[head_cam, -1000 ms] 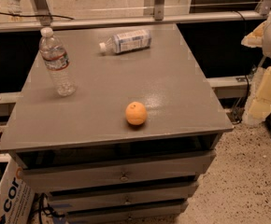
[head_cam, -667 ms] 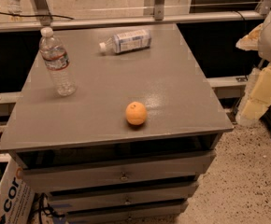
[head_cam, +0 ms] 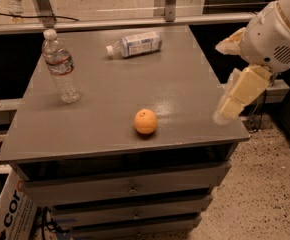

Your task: Knock water bottle over

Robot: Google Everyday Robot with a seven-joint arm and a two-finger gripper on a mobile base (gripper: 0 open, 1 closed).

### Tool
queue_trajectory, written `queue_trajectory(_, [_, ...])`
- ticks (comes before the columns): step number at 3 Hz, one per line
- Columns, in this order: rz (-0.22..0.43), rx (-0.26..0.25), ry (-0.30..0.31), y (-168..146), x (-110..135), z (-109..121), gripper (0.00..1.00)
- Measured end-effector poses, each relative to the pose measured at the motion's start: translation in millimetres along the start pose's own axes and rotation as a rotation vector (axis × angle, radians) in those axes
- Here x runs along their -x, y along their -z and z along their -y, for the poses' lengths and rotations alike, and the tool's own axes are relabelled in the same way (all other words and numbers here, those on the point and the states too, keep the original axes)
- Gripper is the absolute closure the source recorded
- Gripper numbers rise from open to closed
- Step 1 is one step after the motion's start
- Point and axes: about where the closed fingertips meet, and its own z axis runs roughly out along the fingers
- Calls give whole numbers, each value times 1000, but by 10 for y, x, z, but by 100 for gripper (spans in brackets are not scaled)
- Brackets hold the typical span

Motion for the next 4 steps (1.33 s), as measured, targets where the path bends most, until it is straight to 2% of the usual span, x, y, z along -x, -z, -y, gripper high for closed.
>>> queue_trajectory(1, [121,40,22,-241,308,14,0])
queue_trajectory(2, [269,110,18,-498,678,-65,0])
queue_trajectory(3, [269,110,18,-498,679,-66,0])
queue_trajectory(4, [317,105,9,-569,697,-19,0])
